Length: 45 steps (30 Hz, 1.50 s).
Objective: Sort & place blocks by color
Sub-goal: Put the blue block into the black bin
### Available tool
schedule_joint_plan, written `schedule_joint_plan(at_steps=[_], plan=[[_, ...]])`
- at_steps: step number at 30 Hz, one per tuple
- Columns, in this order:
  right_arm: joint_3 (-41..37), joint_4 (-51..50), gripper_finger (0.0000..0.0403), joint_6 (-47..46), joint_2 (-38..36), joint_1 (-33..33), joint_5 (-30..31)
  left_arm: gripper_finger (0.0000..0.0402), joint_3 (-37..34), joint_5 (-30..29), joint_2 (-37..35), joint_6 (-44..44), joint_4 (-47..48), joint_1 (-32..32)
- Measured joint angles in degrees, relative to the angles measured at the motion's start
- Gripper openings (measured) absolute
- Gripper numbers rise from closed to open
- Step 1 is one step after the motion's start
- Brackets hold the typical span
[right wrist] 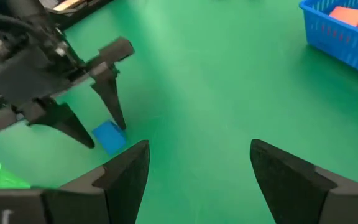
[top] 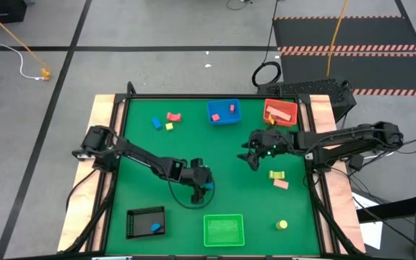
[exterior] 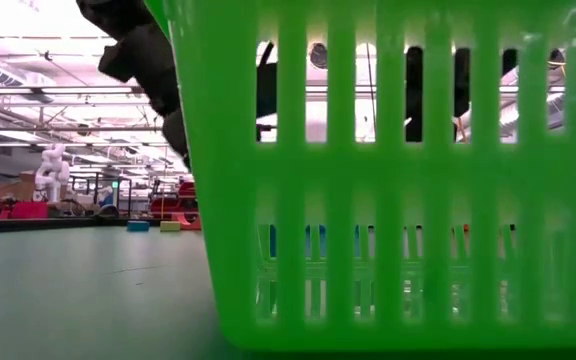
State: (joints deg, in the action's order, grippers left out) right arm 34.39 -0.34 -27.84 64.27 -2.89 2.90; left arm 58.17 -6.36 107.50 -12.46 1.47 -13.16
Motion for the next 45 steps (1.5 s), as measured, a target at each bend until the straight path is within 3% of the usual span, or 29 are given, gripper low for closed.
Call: schedule_joint_plan(at_steps=[11,18,35,45], plan=[[-1.52,2.91,0.0267,-1.49,0.00,1.92,-0.02,0.0228,0.24,-4.06,3.63,-8.30,-1.35,-0.47],[-1.50,2.67,0.0267,-1.53,0.00,1.90,-0.09,0.0133,0.22,-3.33,3.13,-12.85,-0.10,-0.43],[-1.46,8.89,0.0267,-1.63,0.00,1.90,-0.24,0.0133,-0.07,-2.08,-0.62,-10.58,-1.28,0.82],[-1.46,9.22,0.0267,-11.44,0.00,3.89,-1.68,0.0133,0.00,-4.20,-5.13,-8.22,-1.52,0.82]])
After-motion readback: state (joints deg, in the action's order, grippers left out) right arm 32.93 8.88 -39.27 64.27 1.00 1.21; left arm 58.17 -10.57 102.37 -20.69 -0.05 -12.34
